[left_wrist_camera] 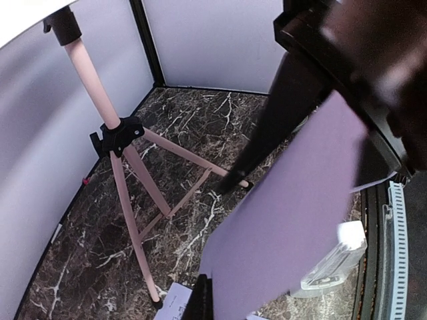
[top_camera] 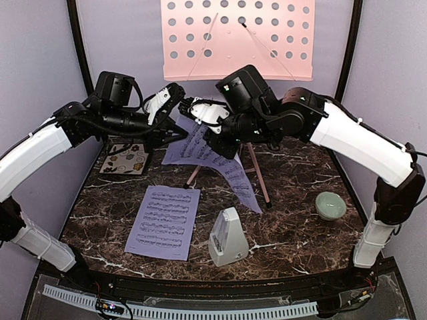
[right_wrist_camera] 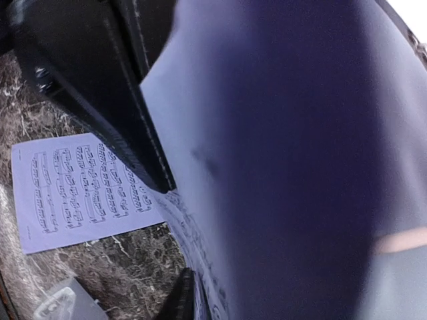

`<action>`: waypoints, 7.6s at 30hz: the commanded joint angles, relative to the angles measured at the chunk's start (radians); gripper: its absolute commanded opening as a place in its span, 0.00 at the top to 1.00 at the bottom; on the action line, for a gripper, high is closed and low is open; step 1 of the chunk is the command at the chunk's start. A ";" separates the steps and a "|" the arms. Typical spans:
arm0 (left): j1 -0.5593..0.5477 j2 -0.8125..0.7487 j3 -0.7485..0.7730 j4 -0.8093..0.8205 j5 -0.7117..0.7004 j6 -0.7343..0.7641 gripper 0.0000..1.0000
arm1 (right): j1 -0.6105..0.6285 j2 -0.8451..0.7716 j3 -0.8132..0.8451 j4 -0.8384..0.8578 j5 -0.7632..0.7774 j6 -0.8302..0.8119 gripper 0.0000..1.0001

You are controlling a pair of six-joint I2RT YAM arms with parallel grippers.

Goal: Set up the instrument practice props

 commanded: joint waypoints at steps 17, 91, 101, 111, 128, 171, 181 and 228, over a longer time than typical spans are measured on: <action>0.221 -0.310 -0.499 0.591 0.231 -0.348 0.18 | -0.091 -0.293 -0.191 0.365 -0.340 0.188 1.00; -0.003 0.033 0.225 0.452 -0.204 -0.279 0.48 | -0.277 -0.303 0.068 0.314 -0.283 0.276 1.00; -0.029 0.088 0.309 0.425 -0.425 -0.217 0.50 | -0.293 -0.346 0.090 0.333 -0.163 0.228 1.00; -0.029 0.143 0.345 0.438 -0.446 -0.161 0.51 | -0.293 -0.269 0.282 0.244 0.018 0.104 1.00; -0.029 0.342 0.590 0.426 -0.278 -0.195 0.54 | -0.293 -0.278 0.228 0.298 0.103 0.052 1.00; -0.038 0.269 0.283 0.932 -0.258 -0.120 1.00 | -0.293 -0.182 0.211 0.586 0.040 0.134 1.00; -0.037 0.269 0.273 0.970 -0.303 -0.120 1.00 | -0.293 -0.183 0.216 0.535 0.145 0.118 1.00; -0.039 0.274 0.257 0.988 -0.108 -0.037 1.00 | -0.289 0.015 0.337 0.709 -0.178 -0.282 1.00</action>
